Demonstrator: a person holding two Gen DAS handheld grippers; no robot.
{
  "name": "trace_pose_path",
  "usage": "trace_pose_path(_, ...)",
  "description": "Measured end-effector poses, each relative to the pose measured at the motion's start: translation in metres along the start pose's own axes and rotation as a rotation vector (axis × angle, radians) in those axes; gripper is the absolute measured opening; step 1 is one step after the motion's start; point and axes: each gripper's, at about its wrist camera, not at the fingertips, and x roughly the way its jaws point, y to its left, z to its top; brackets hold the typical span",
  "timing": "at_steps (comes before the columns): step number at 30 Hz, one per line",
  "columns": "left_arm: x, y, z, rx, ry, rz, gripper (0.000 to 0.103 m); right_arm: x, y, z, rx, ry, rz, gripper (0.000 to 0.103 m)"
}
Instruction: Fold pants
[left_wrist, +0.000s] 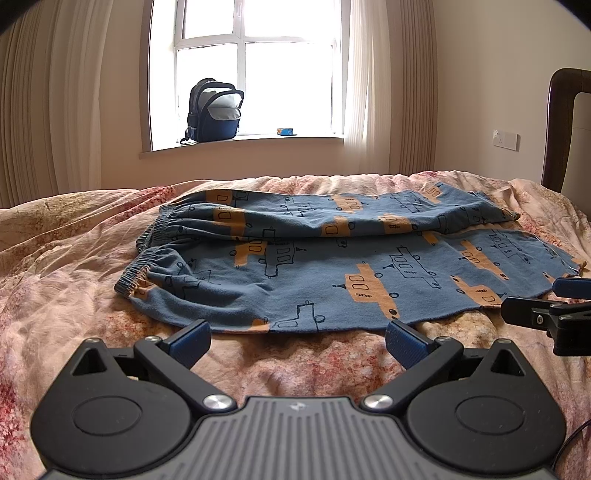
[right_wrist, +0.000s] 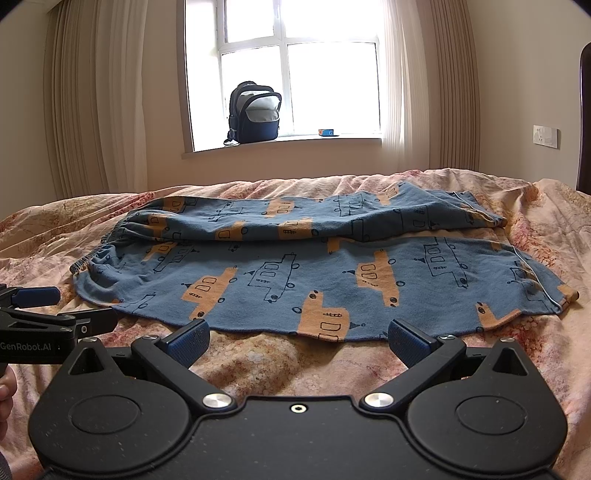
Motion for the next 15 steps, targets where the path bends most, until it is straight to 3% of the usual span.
trace_pose_path(15, 0.0057, 0.0055, -0.0039, 0.0, 0.009, 0.007, 0.103, 0.0006, -0.0001, -0.0021, -0.004, -0.007, -0.008, 0.103)
